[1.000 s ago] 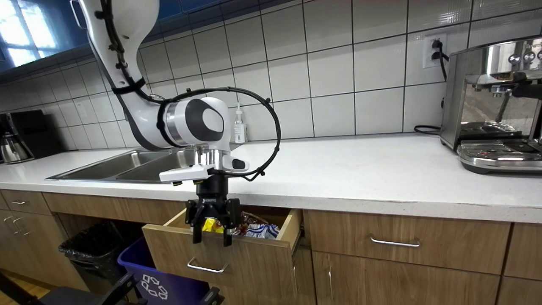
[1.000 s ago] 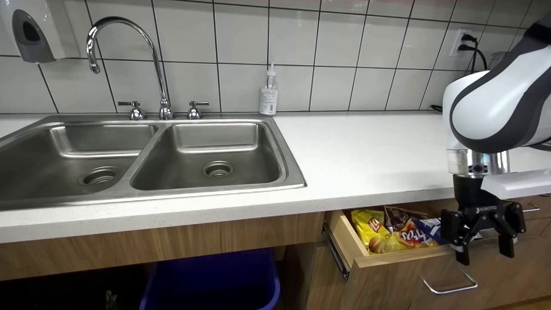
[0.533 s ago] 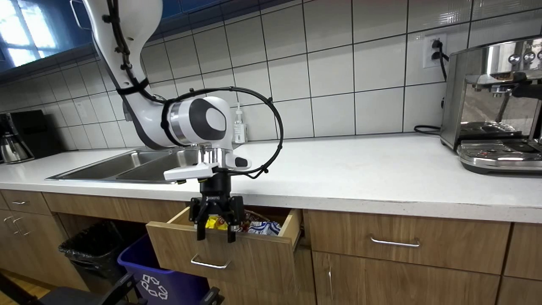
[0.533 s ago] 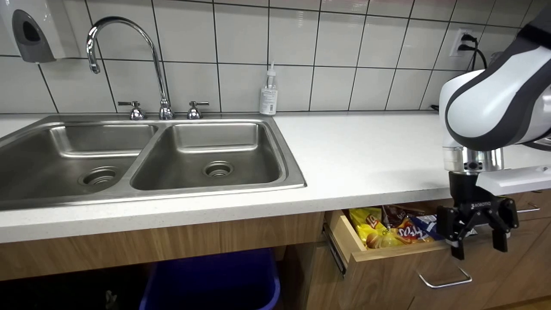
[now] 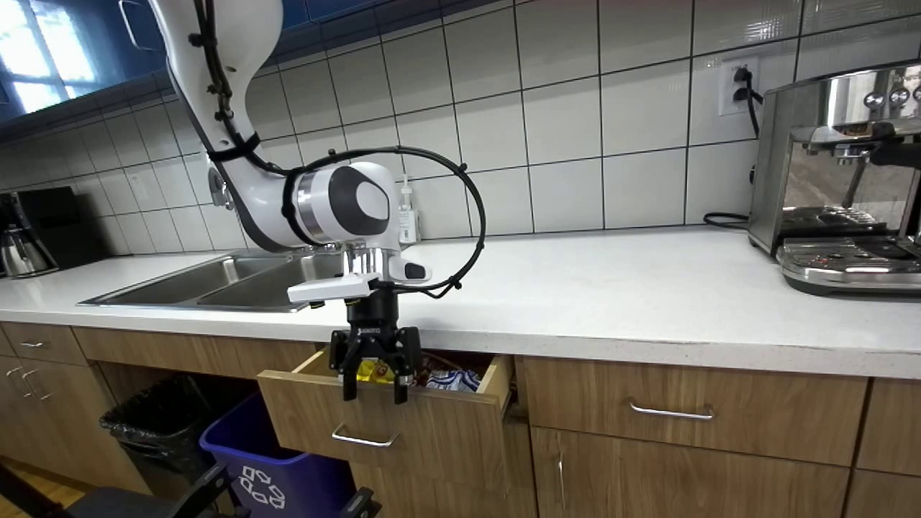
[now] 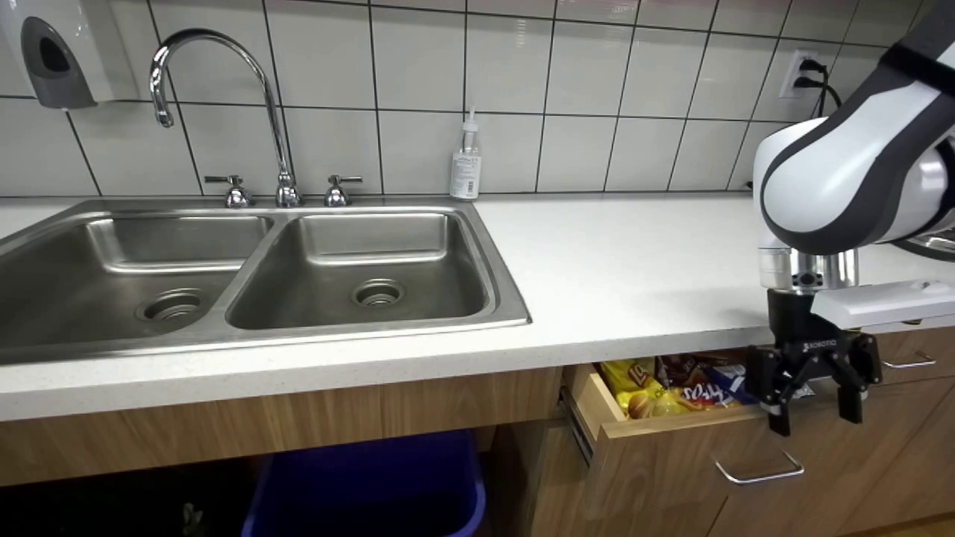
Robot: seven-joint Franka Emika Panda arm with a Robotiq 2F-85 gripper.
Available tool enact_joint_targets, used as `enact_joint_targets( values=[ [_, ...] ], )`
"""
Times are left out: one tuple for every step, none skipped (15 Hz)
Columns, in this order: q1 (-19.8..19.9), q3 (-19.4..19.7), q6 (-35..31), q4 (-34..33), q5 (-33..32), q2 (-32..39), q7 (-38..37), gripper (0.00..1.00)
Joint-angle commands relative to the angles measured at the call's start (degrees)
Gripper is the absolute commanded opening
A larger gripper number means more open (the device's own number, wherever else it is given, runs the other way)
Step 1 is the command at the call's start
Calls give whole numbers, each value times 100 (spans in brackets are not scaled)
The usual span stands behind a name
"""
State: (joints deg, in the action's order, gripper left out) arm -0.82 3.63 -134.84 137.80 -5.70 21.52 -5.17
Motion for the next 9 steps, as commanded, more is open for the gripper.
enact_joint_targets(
  values=[
    [79, 48, -108, -309, -100, 246, 110, 100],
    [77, 51, -111, -335, -106, 264, 115, 100],
    [76, 54, -118, -363, -114, 285, 123, 100],
    [79, 56, -118, -396, -113, 307, 133, 100],
    [78, 60, -126, -424, -117, 324, 136, 100],
    [82, 58, -128, -458, -107, 340, 147, 100],
    [83, 57, -129, -487, -103, 355, 153, 100],
    [83, 57, -133, -514, -103, 371, 162, 100],
    [81, 58, -143, -542, -108, 385, 165, 100]
  ],
)
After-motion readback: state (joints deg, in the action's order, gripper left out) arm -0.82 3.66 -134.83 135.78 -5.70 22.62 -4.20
